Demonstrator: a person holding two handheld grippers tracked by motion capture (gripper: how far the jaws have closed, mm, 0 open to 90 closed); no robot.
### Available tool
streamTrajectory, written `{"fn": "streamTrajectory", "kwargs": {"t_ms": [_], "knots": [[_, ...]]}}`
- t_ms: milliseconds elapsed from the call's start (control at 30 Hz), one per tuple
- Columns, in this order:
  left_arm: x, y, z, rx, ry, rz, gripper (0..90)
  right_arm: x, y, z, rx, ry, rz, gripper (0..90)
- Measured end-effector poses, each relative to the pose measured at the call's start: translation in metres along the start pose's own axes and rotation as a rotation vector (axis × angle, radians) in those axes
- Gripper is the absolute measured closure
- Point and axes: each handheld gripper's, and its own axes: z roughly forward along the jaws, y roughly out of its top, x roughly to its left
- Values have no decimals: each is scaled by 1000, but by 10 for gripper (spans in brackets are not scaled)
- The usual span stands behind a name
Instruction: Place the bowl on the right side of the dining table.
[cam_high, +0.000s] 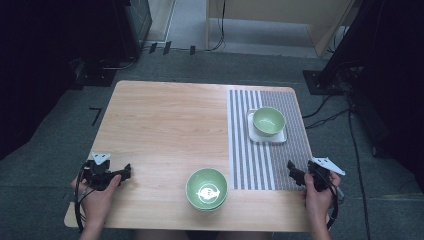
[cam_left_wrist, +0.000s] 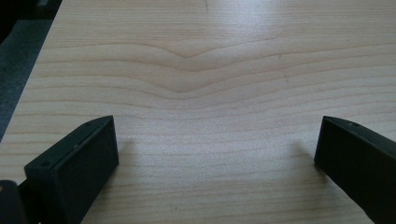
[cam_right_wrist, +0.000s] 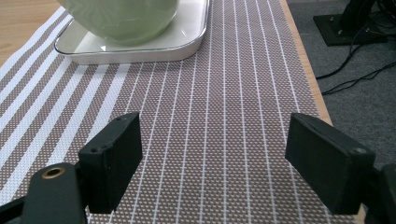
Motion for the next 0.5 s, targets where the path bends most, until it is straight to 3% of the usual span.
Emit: {"fn": "streamTrajectory", "kwargs": {"t_ms": [500], "knots": [[0, 0, 0, 0, 0, 0, 0, -5, -7, -12, -2, -4, 2, 189]]}}
